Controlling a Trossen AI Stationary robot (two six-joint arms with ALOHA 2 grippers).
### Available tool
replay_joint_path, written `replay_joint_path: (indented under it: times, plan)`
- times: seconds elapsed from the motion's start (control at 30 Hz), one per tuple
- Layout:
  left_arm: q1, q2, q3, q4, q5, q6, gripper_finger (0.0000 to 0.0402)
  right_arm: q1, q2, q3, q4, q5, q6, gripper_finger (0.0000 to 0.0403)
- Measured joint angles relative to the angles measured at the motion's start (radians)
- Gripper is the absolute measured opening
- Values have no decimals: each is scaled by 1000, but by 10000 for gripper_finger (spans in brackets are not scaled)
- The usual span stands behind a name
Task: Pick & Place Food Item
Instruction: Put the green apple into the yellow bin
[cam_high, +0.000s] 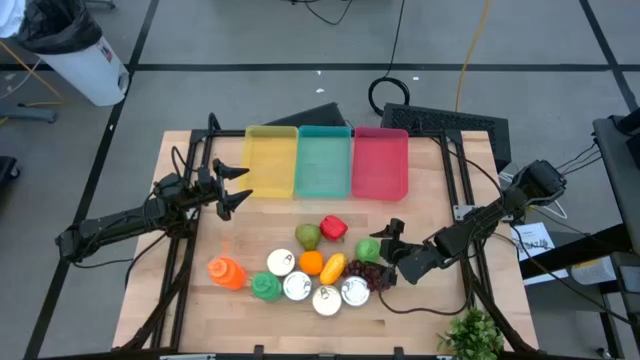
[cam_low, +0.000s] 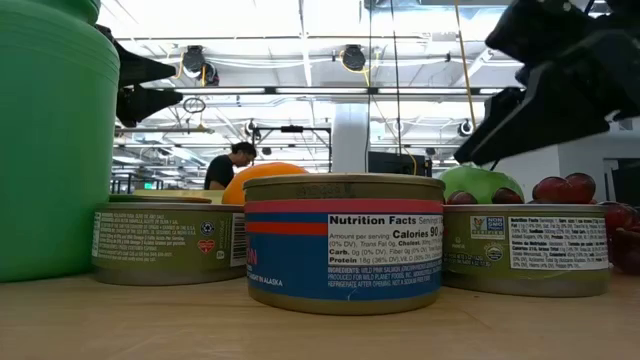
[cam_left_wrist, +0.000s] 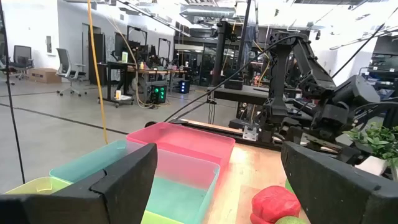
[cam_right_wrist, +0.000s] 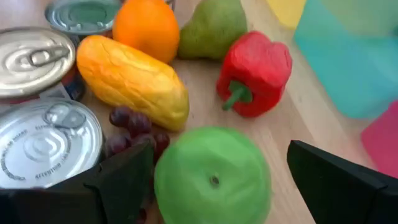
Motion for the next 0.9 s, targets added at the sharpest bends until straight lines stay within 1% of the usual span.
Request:
replay_joint_path:
  times: [0.17,0.23,0.37,0.47,0.57,0.67,0.9]
  plan:
    - [0,0,0,0,0,0,351,-33,0,-54,23,-6,51,349]
    - [0,0,0,0,0,0,351,-44,0,-68,32,-9,58,349]
    - [0,0,0,0,0,0,351,-62,-1,-95,102,-53,48,348]
    - [0,0,0,0,0,0,351,-71,0,-111,140,-56,41,348]
    - [0,0,0,0,0,0,351,-93,5,-120,146,-56,70,346]
    - [0,0,0,0,0,0,351,-105,6,-124,146,-59,74,330]
    - [0,0,0,0,0,0,351,-107,-15,-126,169,-121,49,270]
